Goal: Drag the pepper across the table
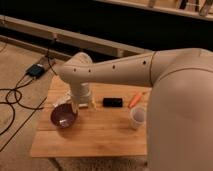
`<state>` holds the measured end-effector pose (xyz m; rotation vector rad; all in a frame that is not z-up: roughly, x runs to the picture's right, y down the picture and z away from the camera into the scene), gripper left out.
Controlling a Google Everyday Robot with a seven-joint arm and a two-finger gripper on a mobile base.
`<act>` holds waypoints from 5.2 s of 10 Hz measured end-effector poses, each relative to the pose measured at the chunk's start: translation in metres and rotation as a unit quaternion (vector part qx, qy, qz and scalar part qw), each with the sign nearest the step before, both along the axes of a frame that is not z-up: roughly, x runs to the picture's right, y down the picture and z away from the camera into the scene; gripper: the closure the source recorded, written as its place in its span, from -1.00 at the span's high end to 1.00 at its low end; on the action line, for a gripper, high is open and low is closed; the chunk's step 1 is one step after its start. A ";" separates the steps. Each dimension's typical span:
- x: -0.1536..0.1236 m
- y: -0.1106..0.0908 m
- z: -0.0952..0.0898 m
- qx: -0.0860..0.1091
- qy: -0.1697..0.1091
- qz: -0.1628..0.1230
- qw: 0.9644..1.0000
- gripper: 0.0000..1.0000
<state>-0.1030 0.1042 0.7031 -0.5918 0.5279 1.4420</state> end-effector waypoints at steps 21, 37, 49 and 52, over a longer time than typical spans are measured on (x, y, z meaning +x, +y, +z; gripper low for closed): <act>0.000 0.000 0.000 0.000 0.000 0.000 1.000 0.30; 0.000 0.000 0.000 0.000 0.000 0.000 1.000 0.30; 0.148 -0.089 0.056 0.072 0.125 0.118 0.983 0.30; 0.203 -0.112 0.078 0.082 0.153 0.152 0.973 0.30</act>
